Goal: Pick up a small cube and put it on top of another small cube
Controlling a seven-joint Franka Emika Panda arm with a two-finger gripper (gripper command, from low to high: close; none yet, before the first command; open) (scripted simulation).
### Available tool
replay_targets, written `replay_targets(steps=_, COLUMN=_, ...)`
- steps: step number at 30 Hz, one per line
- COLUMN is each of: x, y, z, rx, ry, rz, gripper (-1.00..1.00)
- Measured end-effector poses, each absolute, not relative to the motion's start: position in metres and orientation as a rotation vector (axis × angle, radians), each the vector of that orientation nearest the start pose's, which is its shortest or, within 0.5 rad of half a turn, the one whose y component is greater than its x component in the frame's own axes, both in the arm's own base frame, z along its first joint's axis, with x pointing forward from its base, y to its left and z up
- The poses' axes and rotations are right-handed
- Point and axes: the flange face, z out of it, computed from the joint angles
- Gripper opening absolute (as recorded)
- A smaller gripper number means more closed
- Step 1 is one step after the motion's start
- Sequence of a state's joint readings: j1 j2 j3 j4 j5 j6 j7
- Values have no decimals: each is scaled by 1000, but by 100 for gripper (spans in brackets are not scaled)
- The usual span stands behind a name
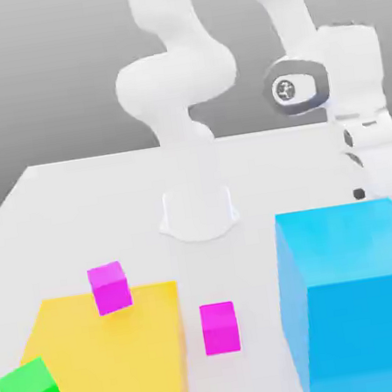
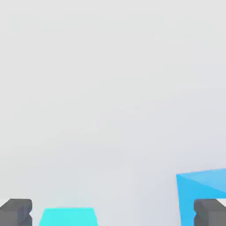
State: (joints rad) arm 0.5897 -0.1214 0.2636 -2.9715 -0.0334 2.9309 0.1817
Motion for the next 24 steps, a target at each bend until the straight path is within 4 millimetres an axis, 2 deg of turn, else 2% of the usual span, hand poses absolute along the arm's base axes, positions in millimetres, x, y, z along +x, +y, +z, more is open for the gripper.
replay_targets(steps=2, x=224, y=229, z=201, rx=-2980, ry=-996, rz=-49, gripper=0)
replay_targets(steps=3, x=221, y=225, z=198, rx=-2974, ry=-1011, rz=-24, gripper=0)
replay_targets(steps=12, x=219, y=222, z=136, rx=-2965, ry=-1024, rz=3, gripper=0)
replay_targets(steps=13, x=219, y=222, z=131, rx=-2967, ry=-1024, rz=2, gripper=-100)
replay_targets(steps=19, x=219, y=221, z=128, rx=-2969, ry=-1024, rz=3, gripper=-100)
replay_targets(steps=24, x=221, y=223, z=156, rx=-2963, ry=-1025, rz=5, gripper=-100)
